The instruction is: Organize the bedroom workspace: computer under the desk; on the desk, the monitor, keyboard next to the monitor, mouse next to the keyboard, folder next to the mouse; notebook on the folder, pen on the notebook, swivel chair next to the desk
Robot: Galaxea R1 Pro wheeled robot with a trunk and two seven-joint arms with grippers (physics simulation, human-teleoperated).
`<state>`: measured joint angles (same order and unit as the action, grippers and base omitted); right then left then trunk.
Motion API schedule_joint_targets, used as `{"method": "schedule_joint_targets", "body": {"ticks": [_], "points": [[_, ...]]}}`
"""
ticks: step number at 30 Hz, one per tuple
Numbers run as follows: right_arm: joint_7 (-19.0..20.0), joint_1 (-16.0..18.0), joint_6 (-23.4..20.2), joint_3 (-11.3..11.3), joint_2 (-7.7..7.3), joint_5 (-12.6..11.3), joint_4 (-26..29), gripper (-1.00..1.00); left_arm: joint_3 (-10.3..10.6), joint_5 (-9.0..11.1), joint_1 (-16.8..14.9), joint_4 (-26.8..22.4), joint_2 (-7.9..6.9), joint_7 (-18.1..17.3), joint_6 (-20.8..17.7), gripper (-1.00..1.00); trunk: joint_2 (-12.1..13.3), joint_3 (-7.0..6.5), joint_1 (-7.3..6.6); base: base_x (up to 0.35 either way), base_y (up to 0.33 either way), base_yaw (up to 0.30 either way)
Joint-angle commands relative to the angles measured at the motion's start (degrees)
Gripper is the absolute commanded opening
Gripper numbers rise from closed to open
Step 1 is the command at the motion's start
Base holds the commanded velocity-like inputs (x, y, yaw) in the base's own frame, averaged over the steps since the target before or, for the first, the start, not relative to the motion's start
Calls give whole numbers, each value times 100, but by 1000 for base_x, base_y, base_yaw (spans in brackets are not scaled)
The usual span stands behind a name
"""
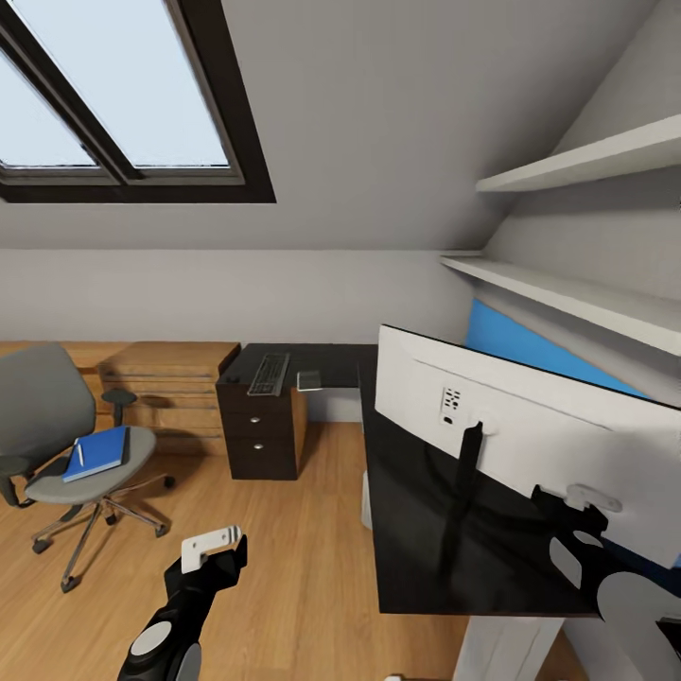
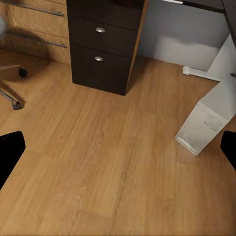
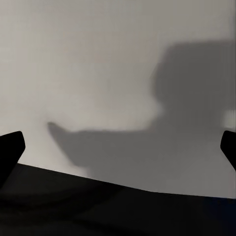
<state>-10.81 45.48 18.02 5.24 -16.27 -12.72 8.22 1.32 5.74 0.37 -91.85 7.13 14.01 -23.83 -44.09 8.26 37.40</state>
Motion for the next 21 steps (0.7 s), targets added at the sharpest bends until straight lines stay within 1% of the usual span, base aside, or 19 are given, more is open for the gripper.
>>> {"method": "schedule_joint_targets", "body": {"ticks": [1,14,17,21], "points": [[13,4,23,30,1,-11,-4,100,8,61,-2,-9,0,49,-19,100,-6,8,1,3,-17,0],[8,4,29,30,5,-10,-4,100,5,67,-2,-9,-1,49,-16,100,-6,8,1,-3,-7,0],[5,4,32,30,3,-11,-4,100,3,67,-2,-9,-1,49,-16,100,-6,8,1,-82,-107,0],[1,4,34,30,1,-11,-4,100,0,67,-2,-8,-3,49,-16,100,-6,8,1,-163,-207,0]]}}
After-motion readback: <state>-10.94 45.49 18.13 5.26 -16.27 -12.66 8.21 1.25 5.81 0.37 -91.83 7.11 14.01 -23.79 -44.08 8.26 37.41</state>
